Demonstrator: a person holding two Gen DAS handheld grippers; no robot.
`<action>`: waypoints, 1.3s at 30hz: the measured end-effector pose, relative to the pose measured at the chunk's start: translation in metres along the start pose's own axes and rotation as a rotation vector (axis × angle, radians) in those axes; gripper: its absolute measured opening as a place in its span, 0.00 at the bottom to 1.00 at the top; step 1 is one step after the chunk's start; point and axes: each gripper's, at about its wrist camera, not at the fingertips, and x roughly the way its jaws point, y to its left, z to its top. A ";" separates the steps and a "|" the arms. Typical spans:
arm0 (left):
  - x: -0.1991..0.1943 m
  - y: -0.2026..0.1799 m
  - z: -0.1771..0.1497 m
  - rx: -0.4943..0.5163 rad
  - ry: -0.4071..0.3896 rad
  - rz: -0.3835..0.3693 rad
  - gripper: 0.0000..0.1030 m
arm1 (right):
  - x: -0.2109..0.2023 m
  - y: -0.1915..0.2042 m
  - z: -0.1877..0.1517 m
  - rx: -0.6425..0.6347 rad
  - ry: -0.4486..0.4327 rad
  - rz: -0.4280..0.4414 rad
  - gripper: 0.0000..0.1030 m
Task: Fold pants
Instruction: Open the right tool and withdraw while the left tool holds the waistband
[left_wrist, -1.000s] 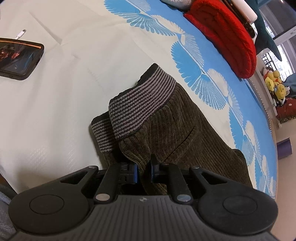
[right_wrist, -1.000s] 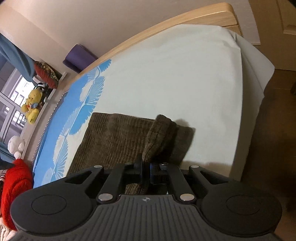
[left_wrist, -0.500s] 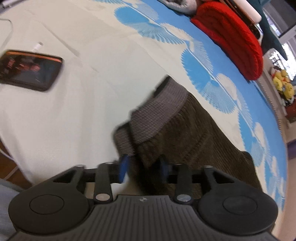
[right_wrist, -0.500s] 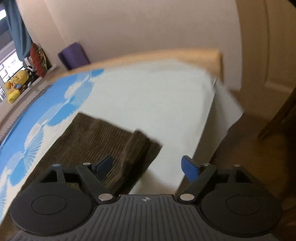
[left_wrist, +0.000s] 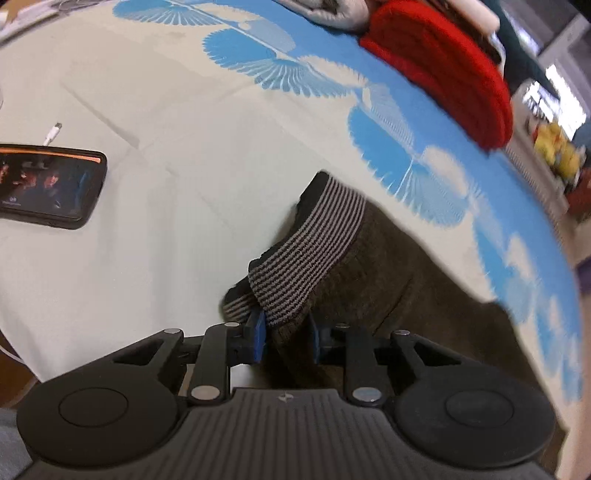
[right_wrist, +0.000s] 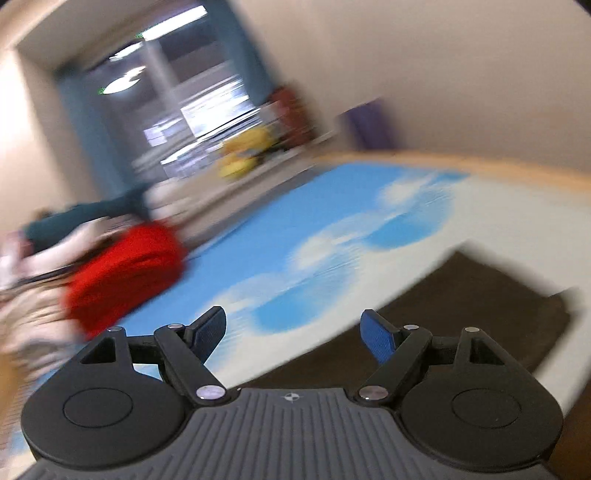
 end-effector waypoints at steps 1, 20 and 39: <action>0.000 0.002 -0.001 0.006 0.006 0.001 0.25 | 0.007 0.013 -0.004 0.013 0.033 0.049 0.80; 0.014 -0.027 0.027 0.053 0.048 -0.186 0.33 | 0.232 0.202 -0.067 -0.281 0.543 0.271 0.25; 0.032 -0.028 0.031 0.089 0.087 -0.156 0.33 | 0.273 0.202 -0.154 -0.459 0.618 0.333 0.29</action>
